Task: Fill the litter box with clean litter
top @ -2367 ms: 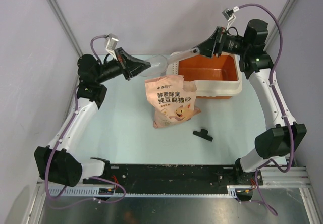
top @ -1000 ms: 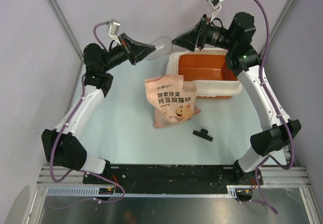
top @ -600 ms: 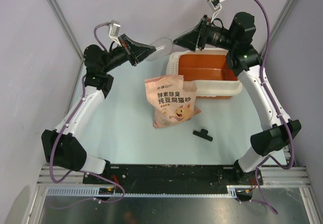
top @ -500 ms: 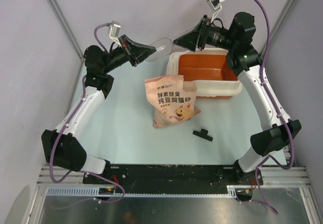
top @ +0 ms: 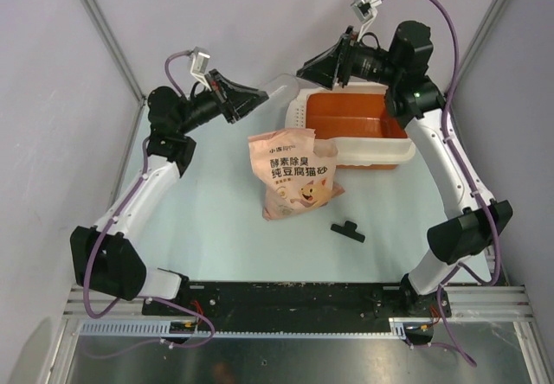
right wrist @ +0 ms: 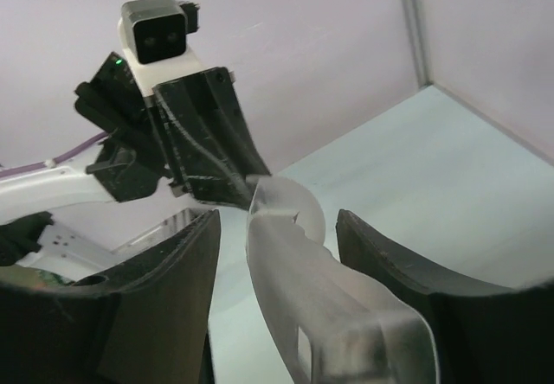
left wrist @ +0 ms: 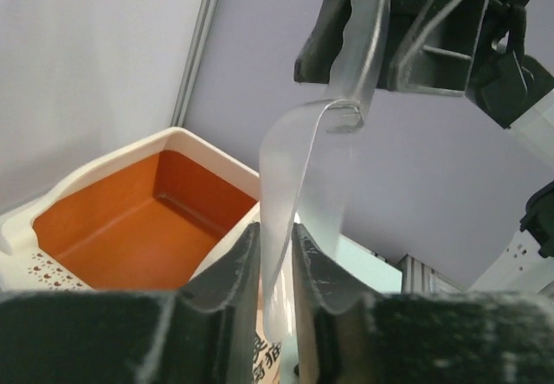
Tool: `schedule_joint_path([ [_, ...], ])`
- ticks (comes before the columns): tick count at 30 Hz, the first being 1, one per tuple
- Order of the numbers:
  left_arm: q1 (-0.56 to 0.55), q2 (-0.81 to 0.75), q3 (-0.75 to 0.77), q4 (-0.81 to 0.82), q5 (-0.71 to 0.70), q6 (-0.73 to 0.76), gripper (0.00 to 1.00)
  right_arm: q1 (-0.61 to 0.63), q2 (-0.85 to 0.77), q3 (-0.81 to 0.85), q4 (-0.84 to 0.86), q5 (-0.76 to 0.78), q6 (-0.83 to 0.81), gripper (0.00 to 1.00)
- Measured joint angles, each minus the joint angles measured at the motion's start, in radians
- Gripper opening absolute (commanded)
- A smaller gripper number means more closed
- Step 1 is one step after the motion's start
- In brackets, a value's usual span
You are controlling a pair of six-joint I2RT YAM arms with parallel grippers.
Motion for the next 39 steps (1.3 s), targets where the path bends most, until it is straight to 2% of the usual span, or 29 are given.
schedule_joint_path([
  [4, 0.003, -0.001, -0.016, -0.012, 0.023, 0.002, 0.06, -0.060, -0.010, -0.010, -0.020, 0.011, -0.040, 0.00],
  [5, 0.004, -0.002, -0.018, -0.015, 0.030, 0.002, 0.06, -0.085, -0.017, -0.021, -0.025, 0.016, -0.047, 0.00],
  [6, 0.005, -0.002, -0.018, -0.017, 0.035, 0.002, 0.09, -0.105, -0.025, -0.035, -0.028, 0.019, -0.050, 0.00],
  [7, 0.005, -0.002, -0.018, -0.017, 0.041, 0.003, 0.24, -0.121, -0.032, -0.050, -0.026, 0.021, -0.058, 0.00],
  [10, 0.005, -0.002, -0.018, -0.016, 0.051, 0.012, 0.45, -0.149, -0.066, -0.123, -0.022, 0.023, -0.050, 0.00],
  [14, 0.005, -0.002, -0.018, -0.020, 0.060, 0.034, 0.57, -0.129, -0.079, -0.166, -0.027, 0.006, -0.061, 0.00],
  [15, 0.005, -0.002, -0.018, -0.020, 0.065, 0.044, 0.58, -0.127, -0.081, -0.170, -0.030, 0.001, -0.066, 0.09],
  [17, 0.005, -0.002, -0.018, -0.022, 0.072, 0.056, 0.61, -0.137, -0.087, -0.173, -0.039, -0.005, -0.082, 0.32],
  [18, 0.005, -0.002, -0.019, -0.025, 0.074, 0.067, 0.62, -0.153, -0.093, -0.173, -0.048, -0.004, -0.100, 0.49],
  [21, 0.005, -0.007, -0.025, -0.045, 0.082, 0.101, 0.66, -0.206, -0.120, -0.171, -0.122, 0.028, -0.226, 0.66],
  [26, 0.005, -0.027, -0.031, -0.157, 0.100, 0.219, 0.73, -0.236, -0.208, -0.221, -0.271, 0.179, -0.555, 0.67],
  [31, 0.005, -0.043, -0.011, -0.343, 0.085, 0.372, 0.75, -0.235, -0.187, -0.241, -0.326, 0.332, -0.706, 0.63],
  [36, 0.005, -0.094, -0.017, -0.451, 0.046, 0.466, 0.75, -0.234, -0.015, -0.177, -0.389, 0.460, -0.805, 0.51],
  [39, 0.005, -0.142, -0.036, -0.486, 0.019, 0.500, 0.76, -0.232, 0.122, -0.080, -0.464, 0.483, -0.886, 0.54],
])
